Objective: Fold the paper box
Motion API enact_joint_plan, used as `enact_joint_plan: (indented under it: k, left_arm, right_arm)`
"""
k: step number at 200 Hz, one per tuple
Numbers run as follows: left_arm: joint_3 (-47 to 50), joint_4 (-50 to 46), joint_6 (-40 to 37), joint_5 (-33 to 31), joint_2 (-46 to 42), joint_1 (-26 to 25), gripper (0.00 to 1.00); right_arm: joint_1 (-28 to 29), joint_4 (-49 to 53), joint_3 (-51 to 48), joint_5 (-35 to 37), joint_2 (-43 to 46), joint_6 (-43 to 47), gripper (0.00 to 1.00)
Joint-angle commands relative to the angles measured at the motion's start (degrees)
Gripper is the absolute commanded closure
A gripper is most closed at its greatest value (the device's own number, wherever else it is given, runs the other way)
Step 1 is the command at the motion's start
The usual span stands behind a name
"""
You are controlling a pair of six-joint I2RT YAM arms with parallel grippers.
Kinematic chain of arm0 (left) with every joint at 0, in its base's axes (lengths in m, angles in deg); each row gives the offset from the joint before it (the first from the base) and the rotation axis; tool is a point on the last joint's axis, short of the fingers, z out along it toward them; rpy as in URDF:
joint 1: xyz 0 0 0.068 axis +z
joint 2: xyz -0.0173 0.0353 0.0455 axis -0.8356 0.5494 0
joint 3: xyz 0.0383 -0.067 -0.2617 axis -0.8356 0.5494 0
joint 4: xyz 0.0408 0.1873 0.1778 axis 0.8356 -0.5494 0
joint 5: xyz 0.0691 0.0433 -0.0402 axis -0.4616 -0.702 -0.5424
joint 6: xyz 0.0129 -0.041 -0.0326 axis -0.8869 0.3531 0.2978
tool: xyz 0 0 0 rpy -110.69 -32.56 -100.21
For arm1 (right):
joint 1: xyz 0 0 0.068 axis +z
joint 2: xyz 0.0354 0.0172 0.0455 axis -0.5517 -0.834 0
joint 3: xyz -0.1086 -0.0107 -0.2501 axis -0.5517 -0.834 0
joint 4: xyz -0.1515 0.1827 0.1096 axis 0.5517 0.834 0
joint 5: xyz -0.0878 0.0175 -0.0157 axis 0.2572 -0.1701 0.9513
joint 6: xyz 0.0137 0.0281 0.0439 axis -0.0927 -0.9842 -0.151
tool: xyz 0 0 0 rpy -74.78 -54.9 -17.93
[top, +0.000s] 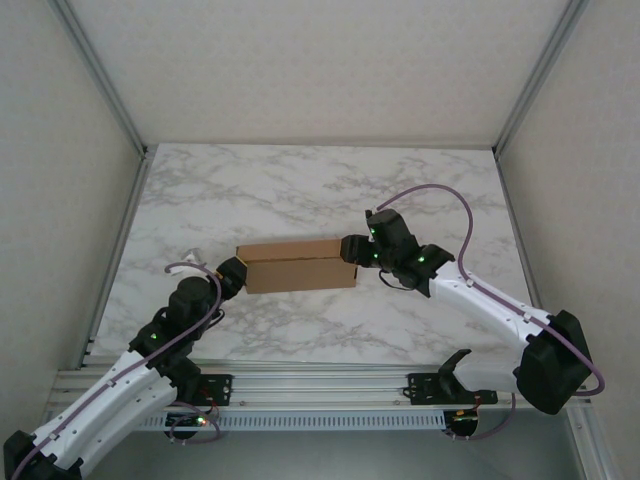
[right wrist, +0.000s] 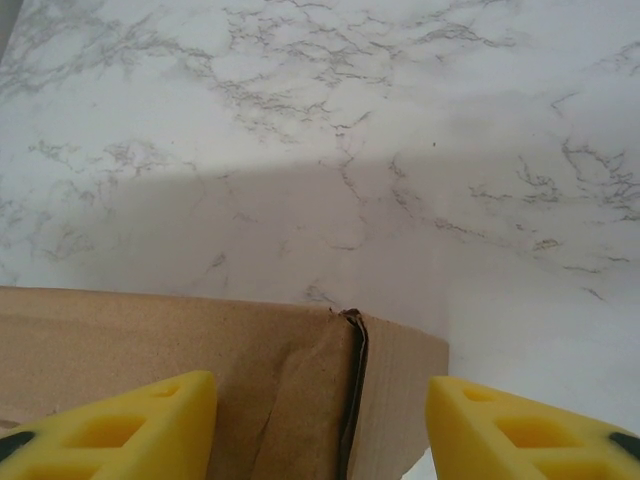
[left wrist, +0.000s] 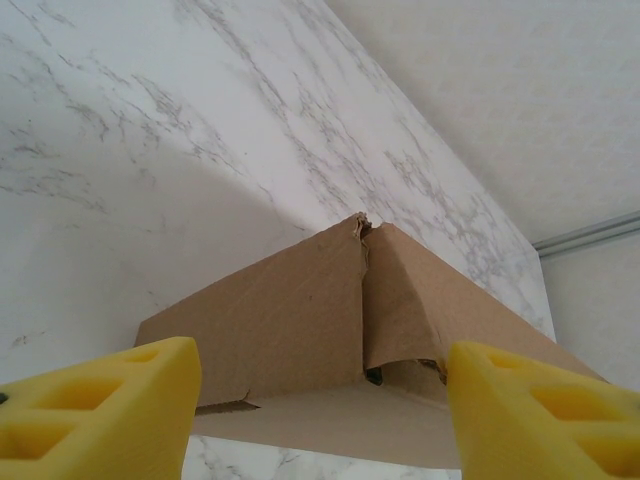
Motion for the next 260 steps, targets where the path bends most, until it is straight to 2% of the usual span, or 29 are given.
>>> enact_joint_plan:
  k: [1, 25, 80, 131, 260]
  left_arm:
    - [0.06, -3.8, -1.85, -0.38, 0.16, 0.5, 0.35]
    - [-2.22, -3.91, -4.08, -0.56, 0.66, 0.53, 0.35]
    - [-6.9, -4.17, -7.0, 0.24, 3.74, 0.55, 0.34]
    - [-8.79, -4.4, -9.53, 0.26, 4.44, 0.5, 0.32]
    - [-16.15, -6.4, -18.88, -0.94, 8.9, 0.59, 0.29]
  right_arm:
    - [0.12, 8.96, 1.22, -0.9, 0.72, 1.63, 0.42]
    - [0.04, 10.16, 3.41, -1.36, 1.31, 2.07, 0.43]
    - [0.03, 12.97, 5.69, -1.35, -0.05, 3.59, 0.55]
    - [0.03, 13.7, 6.86, -2.21, -0.58, 4.23, 0.59]
    - [-0.5, 16.48, 10.61, -1.77, -2.01, 5.54, 0.46]
